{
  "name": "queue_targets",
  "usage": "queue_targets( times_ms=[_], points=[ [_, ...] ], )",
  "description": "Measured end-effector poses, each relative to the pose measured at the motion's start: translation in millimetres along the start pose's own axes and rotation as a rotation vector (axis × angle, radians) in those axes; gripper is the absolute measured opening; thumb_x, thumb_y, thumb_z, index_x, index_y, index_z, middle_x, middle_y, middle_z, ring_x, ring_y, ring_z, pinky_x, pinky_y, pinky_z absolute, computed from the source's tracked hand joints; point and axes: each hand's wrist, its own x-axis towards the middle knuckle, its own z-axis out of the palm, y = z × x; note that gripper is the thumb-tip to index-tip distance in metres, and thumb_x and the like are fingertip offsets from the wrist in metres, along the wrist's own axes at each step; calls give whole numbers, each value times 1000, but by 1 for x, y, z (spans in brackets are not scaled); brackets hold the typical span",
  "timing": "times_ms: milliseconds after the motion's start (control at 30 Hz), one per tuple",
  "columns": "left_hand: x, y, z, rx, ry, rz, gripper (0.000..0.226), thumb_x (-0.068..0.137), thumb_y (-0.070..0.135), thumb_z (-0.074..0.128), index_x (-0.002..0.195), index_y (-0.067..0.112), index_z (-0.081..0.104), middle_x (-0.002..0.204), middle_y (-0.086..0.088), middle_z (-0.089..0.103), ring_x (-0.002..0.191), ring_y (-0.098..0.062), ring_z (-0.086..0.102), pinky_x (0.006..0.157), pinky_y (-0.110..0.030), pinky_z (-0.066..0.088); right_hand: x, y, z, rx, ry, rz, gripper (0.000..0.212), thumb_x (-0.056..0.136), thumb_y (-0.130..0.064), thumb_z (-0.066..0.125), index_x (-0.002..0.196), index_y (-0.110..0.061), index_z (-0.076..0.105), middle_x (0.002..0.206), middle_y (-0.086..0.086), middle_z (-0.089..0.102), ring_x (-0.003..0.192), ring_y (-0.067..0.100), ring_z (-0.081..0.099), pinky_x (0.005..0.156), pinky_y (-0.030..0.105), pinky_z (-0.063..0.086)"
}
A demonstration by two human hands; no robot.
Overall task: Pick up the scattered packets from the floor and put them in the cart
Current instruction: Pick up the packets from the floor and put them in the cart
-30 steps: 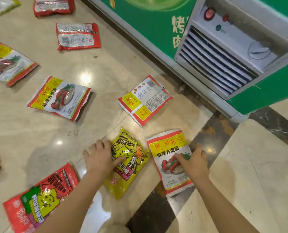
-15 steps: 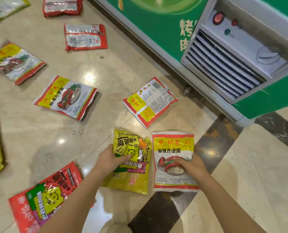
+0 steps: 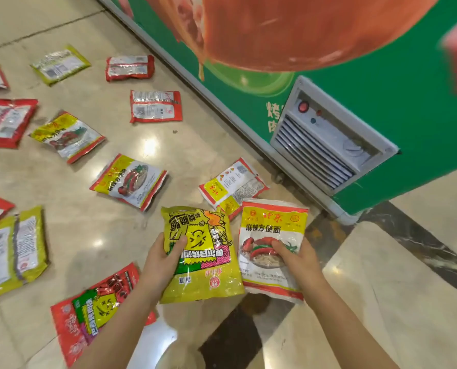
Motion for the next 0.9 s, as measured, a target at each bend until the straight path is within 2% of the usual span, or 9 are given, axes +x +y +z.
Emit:
queue_targets(
  times_ms=[133, 267, 467, 567, 633, 700, 800, 833, 900],
  points=[
    [-61, 85, -31, -105, 66, -12, 9, 93, 22, 56, 101, 25, 57, 101, -6, 69, 91, -27, 67, 85, -43, 52, -58, -81, -15, 0, 31, -89, 31, 83, -15, 69, 111, -15, 56, 105, 4, 67, 99, 24, 64, 91, 42, 51],
    [-137, 192, -73, -176, 119, 26, 8, 91, 15, 58, 94, 23, 57, 97, -6, 69, 83, -22, 67, 72, -33, 53, -139, -193, -26, -3, -16, -199, 28, 86, -14, 65, 112, -17, 55, 106, 2, 65, 99, 22, 61, 91, 36, 48],
    [-277, 337, -154, -249, 227, 95, 9, 90, 19, 59, 97, 22, 55, 102, -8, 69, 89, -27, 67, 81, -40, 54, -272, -352, -58, 21, -141, -370, 33, 90, -12, 59, 122, -16, 52, 112, 1, 64, 104, 20, 60, 89, 34, 46],
    [-355, 391, -189, -316, 338, 178, 13, 91, 12, 57, 94, 24, 53, 96, -5, 68, 80, -21, 67, 66, -31, 55, -345, -418, -72, 48, -235, -501, 25, 89, -10, 61, 111, -21, 57, 103, -8, 66, 98, 13, 63, 80, 26, 48],
    [-408, 413, -209, -376, 419, 204, 16, 91, 9, 56, 93, 25, 52, 94, -2, 67, 77, -17, 66, 58, -25, 54, -394, -452, -80, 81, -316, -568, 24, 88, -7, 62, 106, -22, 58, 97, -12, 66, 93, 10, 62, 75, 22, 45],
    [-463, 425, -226, -428, 521, 217, 16, 91, 8, 55, 95, 24, 53, 92, -3, 67, 75, -18, 65, 55, -24, 54, -443, -477, -85, 70, -410, -616, 23, 87, -7, 63, 104, -22, 60, 99, -10, 68, 94, 11, 64, 81, 27, 47],
    [-547, 423, -254, -476, 697, 250, 14, 91, 8, 56, 102, 17, 54, 95, -10, 67, 76, -21, 63, 63, -28, 53, -511, -493, -83, 15, -526, -723, 26, 85, -11, 68, 108, -19, 61, 106, 1, 70, 104, 22, 65, 92, 40, 50],
    [-577, 417, -263, -483, 759, 257, 16, 90, 9, 56, 106, 14, 55, 99, -12, 67, 81, -23, 62, 71, -30, 51, -535, -496, -80, 18, -572, -754, 26, 85, -12, 68, 108, -18, 60, 106, 1, 68, 105, 21, 63, 92, 37, 48],
    [-638, 400, -277, -538, 875, 261, 24, 89, 17, 60, 111, 13, 55, 106, -11, 66, 92, -25, 61, 82, -33, 48, -587, -498, -72, 8, -680, -777, 25, 86, -11, 66, 107, -20, 55, 101, -6, 63, 101, 14, 60, 90, 21, 44]
  ],
)
